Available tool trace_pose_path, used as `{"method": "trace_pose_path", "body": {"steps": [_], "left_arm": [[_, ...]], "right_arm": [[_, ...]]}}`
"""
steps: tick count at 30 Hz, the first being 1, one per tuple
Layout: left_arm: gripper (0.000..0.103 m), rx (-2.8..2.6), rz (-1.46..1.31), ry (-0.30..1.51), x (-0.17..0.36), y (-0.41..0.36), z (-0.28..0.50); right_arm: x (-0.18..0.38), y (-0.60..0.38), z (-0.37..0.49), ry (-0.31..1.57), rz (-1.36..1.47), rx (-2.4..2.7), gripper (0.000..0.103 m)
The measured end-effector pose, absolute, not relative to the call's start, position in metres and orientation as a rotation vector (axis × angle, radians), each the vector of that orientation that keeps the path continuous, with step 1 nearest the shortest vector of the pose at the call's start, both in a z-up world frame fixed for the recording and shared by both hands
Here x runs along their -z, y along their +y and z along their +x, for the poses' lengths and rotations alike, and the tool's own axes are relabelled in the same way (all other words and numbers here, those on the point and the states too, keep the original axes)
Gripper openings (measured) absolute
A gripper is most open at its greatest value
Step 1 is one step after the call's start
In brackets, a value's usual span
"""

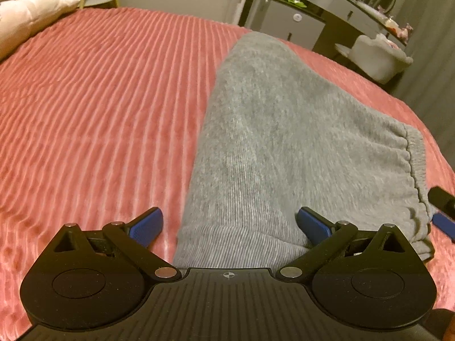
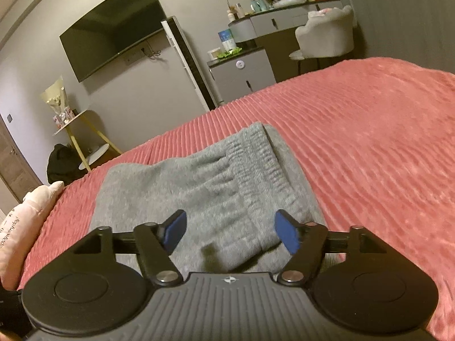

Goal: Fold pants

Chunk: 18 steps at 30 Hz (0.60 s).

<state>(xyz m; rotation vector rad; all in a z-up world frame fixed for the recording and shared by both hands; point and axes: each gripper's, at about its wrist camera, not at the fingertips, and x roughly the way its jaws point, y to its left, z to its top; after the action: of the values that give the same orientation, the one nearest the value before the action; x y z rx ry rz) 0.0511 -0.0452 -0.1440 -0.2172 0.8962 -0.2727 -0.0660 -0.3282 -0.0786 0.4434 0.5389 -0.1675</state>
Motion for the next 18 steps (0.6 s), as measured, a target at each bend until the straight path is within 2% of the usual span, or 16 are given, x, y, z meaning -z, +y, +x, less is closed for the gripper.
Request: {"method": "trace_pose_path", "body": {"steps": [2,8,13,17,18], "left_arm": [[0.103,0.271,-0.226,0.898,0.143,-0.045,0.050],[0.103,0.270,-0.245,0.899,0.144,-0.046,0.045],[0.103,0.270,-0.253,0.903,0.144,-0.044,0.045],[0.103,0.270,-0.262,0.903,0.144,-0.044,0.044],[0.103,0.270,-0.263,0.904,0.144,-0.044,0.044]], "right_arm": [[0.080,-0.330,-0.067,0.565,0.457,0.214,0.084],[0.098,-0.365,-0.069,0.606,0.728,0.190,0.085],[0.120,-0.392,-0.068,0.610,0.979,0.112,0.079],[0.132,-0.403,-0.068,0.598,1.090,0.108,0.059],[0.135,-0.404,-0.068,0.598,1.116,0.114,0.058]]}}
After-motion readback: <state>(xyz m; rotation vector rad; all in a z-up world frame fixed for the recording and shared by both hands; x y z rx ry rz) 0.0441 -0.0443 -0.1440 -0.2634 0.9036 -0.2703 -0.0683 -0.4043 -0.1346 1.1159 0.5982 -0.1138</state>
